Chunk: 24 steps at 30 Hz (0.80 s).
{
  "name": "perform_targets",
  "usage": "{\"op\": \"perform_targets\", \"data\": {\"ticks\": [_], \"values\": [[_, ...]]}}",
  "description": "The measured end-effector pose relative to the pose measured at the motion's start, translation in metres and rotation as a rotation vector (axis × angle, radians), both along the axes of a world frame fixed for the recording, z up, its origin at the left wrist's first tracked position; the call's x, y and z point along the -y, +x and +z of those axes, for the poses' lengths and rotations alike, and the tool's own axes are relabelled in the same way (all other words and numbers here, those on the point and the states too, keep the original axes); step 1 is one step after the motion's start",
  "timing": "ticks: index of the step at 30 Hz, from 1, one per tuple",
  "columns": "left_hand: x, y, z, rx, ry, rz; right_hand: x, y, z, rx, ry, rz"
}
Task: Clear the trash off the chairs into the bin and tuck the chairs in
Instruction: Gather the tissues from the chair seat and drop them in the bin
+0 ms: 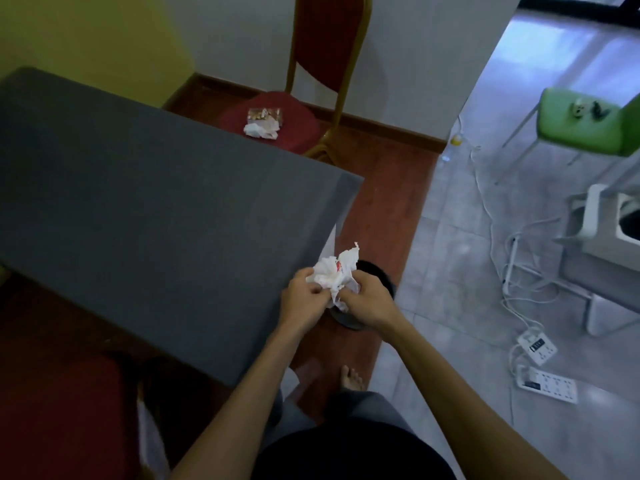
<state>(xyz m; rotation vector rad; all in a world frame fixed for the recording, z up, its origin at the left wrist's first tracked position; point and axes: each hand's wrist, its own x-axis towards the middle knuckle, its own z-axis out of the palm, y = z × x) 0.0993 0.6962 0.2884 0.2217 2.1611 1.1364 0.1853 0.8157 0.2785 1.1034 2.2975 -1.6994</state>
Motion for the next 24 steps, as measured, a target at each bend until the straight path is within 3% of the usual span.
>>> {"op": "perform_targets", "data": {"ticks": [11, 24], "values": [[-0.078, 0.008, -0.08, 0.08, -0.163, -0.146, -0.06, 0.014, -0.1, 0.147, -0.095, -0.093], [-0.141, -0.017, -0.288, 0.129, -0.38, -0.322, -0.11, -0.006, -0.315, 0.285, -0.1, -0.024]]}}
